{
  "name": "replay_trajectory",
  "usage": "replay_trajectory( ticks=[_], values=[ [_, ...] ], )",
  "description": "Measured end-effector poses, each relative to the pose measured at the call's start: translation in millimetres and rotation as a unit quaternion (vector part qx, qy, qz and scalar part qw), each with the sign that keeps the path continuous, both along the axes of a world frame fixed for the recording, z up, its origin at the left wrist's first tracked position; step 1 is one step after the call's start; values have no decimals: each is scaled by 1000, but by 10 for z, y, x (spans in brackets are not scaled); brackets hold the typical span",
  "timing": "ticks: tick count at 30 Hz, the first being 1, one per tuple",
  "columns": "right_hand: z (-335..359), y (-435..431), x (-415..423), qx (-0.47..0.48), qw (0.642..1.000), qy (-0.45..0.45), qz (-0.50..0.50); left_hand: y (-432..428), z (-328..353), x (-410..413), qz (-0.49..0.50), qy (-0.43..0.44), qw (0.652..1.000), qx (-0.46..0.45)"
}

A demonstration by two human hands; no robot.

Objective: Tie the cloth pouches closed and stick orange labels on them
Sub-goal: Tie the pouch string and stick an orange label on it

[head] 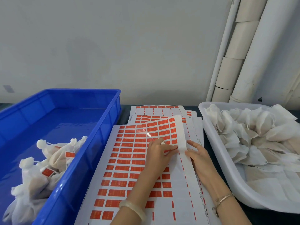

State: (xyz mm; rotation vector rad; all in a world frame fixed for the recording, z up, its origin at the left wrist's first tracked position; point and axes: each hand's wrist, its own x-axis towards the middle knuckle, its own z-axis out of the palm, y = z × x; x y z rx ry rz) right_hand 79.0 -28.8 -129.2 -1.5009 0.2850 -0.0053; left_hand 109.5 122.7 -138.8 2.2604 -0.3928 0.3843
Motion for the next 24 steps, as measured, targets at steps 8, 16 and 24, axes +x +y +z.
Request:
replay_trajectory(
  ticks=[8, 16, 24],
  values=[
    [-8, -4, 3, 3, 1000, 5, -5, -34, -46, -27, -4, -50, 998, 43],
    [13, 22, -14, -7, 1000, 1, -3, -8, -50, -19, -5, -34, 999, 9],
    [32, 28, -42, -17, 1000, -4, -1, 4, -35, -4, 59, -39, 996, -51]
  ],
)
